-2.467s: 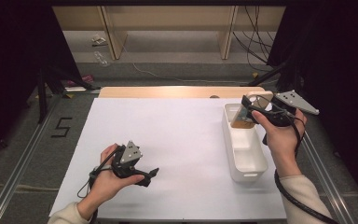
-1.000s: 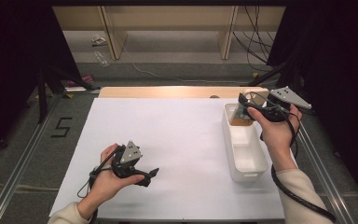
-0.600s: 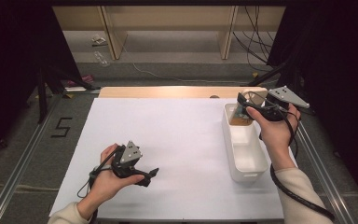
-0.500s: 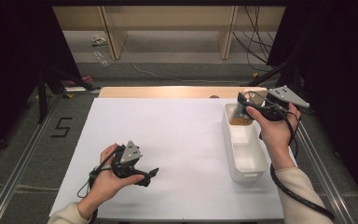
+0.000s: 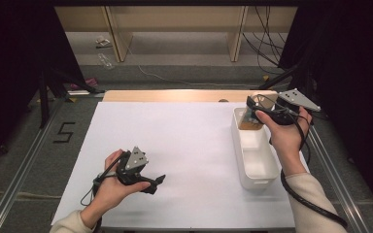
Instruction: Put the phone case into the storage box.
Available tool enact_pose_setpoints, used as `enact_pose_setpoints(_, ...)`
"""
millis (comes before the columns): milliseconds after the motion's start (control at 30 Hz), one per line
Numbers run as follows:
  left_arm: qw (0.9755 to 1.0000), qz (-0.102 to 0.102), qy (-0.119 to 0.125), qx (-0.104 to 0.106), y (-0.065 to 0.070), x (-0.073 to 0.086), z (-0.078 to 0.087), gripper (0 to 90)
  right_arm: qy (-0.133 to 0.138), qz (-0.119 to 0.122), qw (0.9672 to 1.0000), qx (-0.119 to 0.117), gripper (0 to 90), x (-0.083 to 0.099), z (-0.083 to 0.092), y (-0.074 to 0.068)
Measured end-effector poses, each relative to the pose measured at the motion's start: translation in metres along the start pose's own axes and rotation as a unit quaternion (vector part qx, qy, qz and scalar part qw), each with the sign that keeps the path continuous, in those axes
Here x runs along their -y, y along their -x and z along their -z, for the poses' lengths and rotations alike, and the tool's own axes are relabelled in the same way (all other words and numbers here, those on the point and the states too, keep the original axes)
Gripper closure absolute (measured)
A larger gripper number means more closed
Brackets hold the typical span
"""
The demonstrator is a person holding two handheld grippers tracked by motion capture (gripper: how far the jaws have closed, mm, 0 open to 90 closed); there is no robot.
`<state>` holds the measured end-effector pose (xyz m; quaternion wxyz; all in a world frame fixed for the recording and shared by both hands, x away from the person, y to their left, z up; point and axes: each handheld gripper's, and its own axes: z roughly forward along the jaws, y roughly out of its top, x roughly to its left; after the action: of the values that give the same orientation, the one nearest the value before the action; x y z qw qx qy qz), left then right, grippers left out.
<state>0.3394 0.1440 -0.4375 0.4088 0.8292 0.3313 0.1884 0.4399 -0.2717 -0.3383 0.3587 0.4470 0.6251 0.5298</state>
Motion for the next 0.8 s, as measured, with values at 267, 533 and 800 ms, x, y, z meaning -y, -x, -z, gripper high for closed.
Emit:
enact_pose_setpoints(267, 1.0, 0.0, -0.001, 0.0, -0.0001, 0.0001, -0.0001, 0.0, 0.0, 0.0, 1.0, 0.001, 13.4, 0.0001, -0.0021, 0.0005)
enact_pose_setpoints(533, 1.0, 0.0, -0.001, 0.0, 0.0001, 0.0, 0.0003, 0.0, -0.001, 0.002, 1.0, 0.004, 13.4, -0.0006, -0.0037, 0.0016)
enact_pose_setpoints(800, 1.0, 0.0, 0.0, 0.001, 0.0003, 0.0, 0.0004, 0.0, -0.007, 0.003, 1.0, 0.004, 13.4, 0.0012, -0.0067, 0.0012)
